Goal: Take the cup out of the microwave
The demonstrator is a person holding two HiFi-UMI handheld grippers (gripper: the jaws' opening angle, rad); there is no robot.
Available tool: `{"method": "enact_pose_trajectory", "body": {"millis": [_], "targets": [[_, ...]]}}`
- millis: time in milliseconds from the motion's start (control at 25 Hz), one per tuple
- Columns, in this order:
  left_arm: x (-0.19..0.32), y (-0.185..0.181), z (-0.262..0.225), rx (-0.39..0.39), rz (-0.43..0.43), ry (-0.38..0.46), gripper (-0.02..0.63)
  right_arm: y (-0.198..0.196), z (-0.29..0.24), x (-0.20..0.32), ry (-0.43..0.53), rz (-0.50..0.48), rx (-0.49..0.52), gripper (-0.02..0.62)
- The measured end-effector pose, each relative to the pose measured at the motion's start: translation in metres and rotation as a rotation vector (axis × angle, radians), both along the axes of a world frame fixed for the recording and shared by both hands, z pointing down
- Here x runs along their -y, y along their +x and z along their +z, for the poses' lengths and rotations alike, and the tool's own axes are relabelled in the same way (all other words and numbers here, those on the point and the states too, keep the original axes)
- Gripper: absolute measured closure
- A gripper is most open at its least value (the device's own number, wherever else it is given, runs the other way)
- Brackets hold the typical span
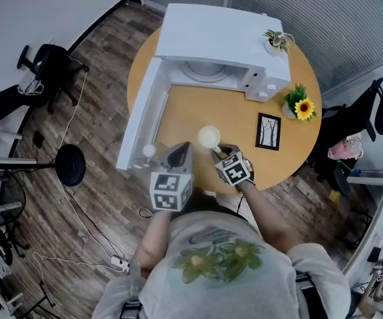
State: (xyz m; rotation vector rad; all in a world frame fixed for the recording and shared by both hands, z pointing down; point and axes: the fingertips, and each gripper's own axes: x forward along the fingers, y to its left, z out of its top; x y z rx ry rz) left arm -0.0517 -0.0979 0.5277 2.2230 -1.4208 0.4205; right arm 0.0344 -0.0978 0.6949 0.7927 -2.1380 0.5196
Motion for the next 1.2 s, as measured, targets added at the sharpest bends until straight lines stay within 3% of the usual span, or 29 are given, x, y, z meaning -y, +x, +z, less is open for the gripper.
{"method": "enact_pose_trajectory", "body": {"millis": [240, 840, 1200], "targets": [[0.0, 0.0, -0.002, 0.005, 0.005, 0.001, 0.603, 0.005, -0.016, -0.005, -0.009, 0.038, 0.039, 0.474], [0.003, 0.012, -0.015, 0.007, 0.025, 0.039, 0.603, 0.01, -0.125, -0.002, 0.135, 0.165, 0.259, 0.476], [0.009, 0.028, -0.026, -0.008, 0.042, 0.068, 0.603, 0.019, -0.194, 0.006, 0.285, 0.219, 0.335, 0.578]]}}
